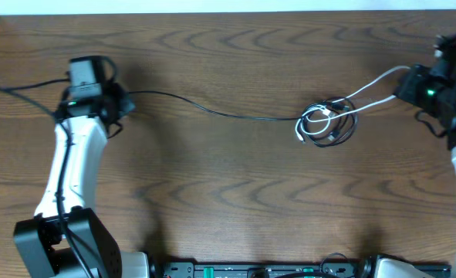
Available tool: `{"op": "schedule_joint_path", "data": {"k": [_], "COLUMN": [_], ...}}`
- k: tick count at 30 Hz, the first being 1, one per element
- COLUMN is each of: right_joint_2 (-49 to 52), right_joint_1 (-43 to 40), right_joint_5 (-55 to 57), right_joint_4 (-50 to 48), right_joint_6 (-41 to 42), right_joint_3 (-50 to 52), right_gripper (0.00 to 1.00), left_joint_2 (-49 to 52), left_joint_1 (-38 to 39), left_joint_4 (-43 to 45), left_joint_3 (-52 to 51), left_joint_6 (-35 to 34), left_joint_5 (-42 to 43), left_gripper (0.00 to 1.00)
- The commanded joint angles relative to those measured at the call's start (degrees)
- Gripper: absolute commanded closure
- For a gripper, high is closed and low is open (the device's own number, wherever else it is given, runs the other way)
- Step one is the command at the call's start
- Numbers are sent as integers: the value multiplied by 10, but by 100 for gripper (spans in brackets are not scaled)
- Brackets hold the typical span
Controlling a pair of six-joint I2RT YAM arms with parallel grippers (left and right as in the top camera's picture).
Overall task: Untangle cables
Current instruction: 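Stretch the black cable left and white cable right, pulling apart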
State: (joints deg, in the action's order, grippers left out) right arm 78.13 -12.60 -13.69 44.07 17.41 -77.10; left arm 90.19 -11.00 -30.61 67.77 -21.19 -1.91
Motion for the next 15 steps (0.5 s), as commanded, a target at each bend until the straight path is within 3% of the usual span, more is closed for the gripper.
{"op": "schedule_joint_path", "data": {"k": [1,9,15], "right_joint_2": [-13,-13,-13], "right_joint_1": [-38,-116,-167], "right_joint_5": [-5,-6,-6], "right_joint_4": [11,34,37], "right_joint_6": [-2,-19,-23], "right_joint_3": [-10,-10,-10], "right_gripper": [99,99,99], "left_joint_2": [0,0,0], "left_joint_1": [-54,-174,-220], "left_joint_4": [1,3,9], "left_joint_3": [-2,-2,-2], "left_joint_6": [-25,-18,-19], "left_joint_5": [-16,-10,13], "left_gripper": [92,92,92]}}
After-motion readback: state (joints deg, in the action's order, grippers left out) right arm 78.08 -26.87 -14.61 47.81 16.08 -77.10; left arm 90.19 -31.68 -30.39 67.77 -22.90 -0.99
